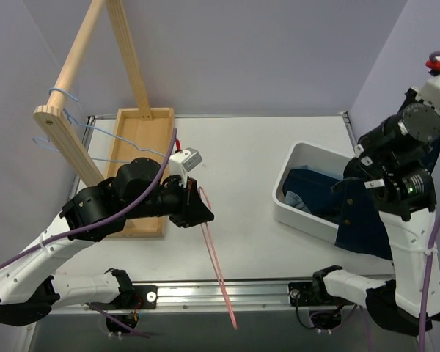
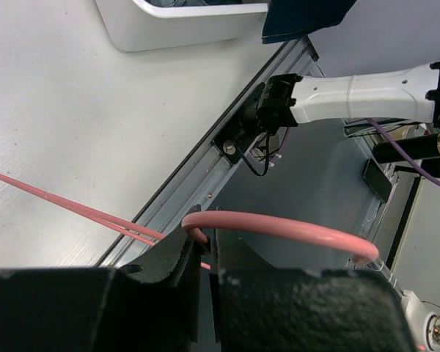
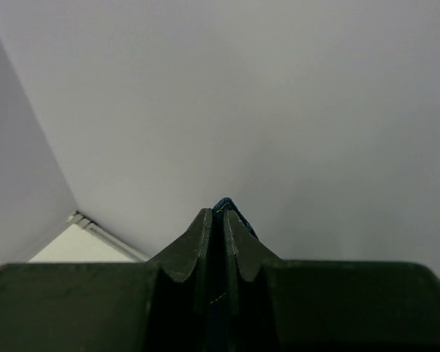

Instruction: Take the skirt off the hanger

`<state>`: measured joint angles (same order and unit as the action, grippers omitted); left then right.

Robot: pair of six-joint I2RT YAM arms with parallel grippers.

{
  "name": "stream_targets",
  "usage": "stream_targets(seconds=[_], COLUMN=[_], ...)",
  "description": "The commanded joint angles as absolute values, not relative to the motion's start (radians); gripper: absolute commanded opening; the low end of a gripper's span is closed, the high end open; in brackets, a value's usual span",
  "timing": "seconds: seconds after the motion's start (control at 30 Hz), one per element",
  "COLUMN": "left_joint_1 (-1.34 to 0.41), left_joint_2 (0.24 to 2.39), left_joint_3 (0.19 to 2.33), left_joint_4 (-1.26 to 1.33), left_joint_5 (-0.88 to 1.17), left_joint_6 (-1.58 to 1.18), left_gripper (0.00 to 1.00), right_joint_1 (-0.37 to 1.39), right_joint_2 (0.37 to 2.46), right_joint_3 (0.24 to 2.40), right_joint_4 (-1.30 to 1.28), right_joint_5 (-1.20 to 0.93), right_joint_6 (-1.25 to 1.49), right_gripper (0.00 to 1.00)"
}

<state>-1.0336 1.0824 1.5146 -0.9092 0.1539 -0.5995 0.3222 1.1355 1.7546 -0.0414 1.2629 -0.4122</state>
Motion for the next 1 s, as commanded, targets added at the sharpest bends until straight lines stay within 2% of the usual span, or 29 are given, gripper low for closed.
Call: stream_targets(seconds=[0.0,0.2,0.33,0.5,0.67,0.7,0.83,0.97], left_joint_1=[-1.04,-1.042,-1.04,-1.042,-1.042,-1.042,-1.042,-1.042], left_joint_2=[1.055,1.051,1.048,1.068,1.068,1.069,1.069,1.078], left_joint_3=[1.502,1.511,1.502,1.483,1.468,1.468,1.463,1.468], left_joint_4=[-0.842,-0.877,-0.888,-0.856,-0.827,-0.827,-0.827,-0.825], left_joint_5=[0.164,0.138,0.117,0.135,0.143,0.143,0.149,0.16], left_joint_6=[-0.627,-0.623,-0.617,-0.621,-0.624,-0.621,-0.617,-0.615], left_gripper=[0.02,0.02,0.02,0.02,0.02,0.02,0.02,0.02], right_joint_1=[0.325,0.324,0.324,0.319,0.311,0.311,0.311,0.31], right_joint_2=[1.244,1.295,1.386,1.41,1.365,1.344,1.186,1.117], right_joint_3=[1.859,1.864,1.954,1.884,1.755,1.676,1.507,1.433], right_joint_4=[-0.214,0.033,0.037,0.084,0.005,0.002,-0.115,-0.366], right_joint_5=[1.091,0.911,0.885,0.889,0.94,0.94,0.922,0.884], right_joint_6=[-0.221,-0.375,-0.385,-0.391,-0.235,-0.201,-0.005,0.244], right_gripper=[0.0,0.0,0.0,0.0,0.0,0.0,0.0,0.0])
